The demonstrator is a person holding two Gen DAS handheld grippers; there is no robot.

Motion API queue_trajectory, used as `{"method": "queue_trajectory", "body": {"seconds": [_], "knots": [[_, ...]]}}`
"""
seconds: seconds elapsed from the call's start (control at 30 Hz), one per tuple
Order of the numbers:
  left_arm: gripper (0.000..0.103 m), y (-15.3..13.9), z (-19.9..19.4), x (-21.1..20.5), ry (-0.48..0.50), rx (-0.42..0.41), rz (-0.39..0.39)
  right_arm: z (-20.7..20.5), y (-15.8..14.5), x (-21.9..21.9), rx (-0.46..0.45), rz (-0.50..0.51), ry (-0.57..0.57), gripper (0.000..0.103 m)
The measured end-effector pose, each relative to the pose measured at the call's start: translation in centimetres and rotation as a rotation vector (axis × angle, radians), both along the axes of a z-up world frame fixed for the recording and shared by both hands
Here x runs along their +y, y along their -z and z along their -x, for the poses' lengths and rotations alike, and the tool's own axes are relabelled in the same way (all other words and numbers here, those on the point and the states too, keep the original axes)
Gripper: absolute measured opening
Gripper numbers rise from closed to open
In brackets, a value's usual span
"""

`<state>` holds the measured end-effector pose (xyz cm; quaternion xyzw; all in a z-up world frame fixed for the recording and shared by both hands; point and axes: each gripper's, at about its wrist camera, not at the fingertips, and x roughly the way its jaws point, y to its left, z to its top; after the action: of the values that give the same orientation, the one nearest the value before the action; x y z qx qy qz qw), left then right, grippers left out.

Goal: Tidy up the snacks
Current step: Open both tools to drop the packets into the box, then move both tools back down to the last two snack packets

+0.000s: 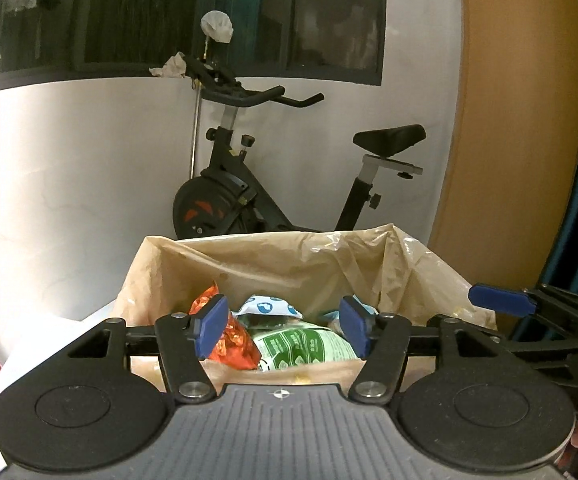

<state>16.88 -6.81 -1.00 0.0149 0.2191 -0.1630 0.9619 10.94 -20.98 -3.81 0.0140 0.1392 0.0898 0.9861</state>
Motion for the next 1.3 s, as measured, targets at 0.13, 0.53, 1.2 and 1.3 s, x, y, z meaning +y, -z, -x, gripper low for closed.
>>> {"method": "queue_trajectory", "body": {"seconds": [0.13, 0.53, 1.2, 1.3], "knots": [[0.064, -0.3, 1.3, 0.3, -0.003, -0.007, 0.0, 1.5, -0.1, 0.2, 0.001, 0.009, -0.009, 0.069], [0.064, 2.1, 5.0, 1.8, -0.025, 0.025, 0.036, 5.9, 1.1, -0.8, -0.009, 0.027, -0.015, 0.071], [0.064, 9.3, 4.8, 3.1, -0.098, 0.157, 0.053, 4.0, 12.1, -3.8, 0.254, 0.009, 0.131, 0.09], [0.064, 9.8, 4.7, 3.3, -0.105, 0.163, 0.05, 1.5, 13.8, -3.7, 0.319, 0.021, 0.171, 0.091]]}}
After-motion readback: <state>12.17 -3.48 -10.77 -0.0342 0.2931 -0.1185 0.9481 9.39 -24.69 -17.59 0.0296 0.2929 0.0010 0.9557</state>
